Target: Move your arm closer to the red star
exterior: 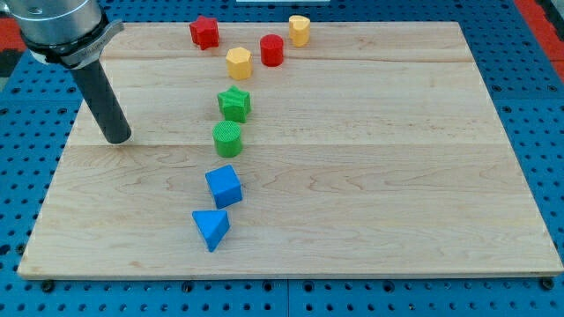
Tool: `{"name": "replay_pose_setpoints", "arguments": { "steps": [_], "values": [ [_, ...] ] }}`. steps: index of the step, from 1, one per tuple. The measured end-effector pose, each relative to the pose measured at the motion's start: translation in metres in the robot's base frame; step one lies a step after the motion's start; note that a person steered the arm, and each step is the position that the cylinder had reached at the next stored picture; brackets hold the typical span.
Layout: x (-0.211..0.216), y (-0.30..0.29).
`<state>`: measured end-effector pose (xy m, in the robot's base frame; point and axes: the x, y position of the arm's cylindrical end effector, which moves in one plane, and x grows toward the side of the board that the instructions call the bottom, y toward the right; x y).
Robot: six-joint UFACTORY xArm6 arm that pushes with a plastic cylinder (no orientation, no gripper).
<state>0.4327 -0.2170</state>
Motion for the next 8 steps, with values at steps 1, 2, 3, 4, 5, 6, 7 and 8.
{"name": "replay_pose_setpoints", "arguments": {
  "steps": [1, 2, 3, 4, 5, 6, 7, 8],
  "values": [
    [0.000, 0.000],
    [-0.011, 0.007],
    [-0.077, 0.020],
    [-0.080, 0.014],
    [-0.044, 0.001],
    [-0.044, 0.001],
    [-0.123, 0.004],
    [-0.182, -0.002]
  ]
}}
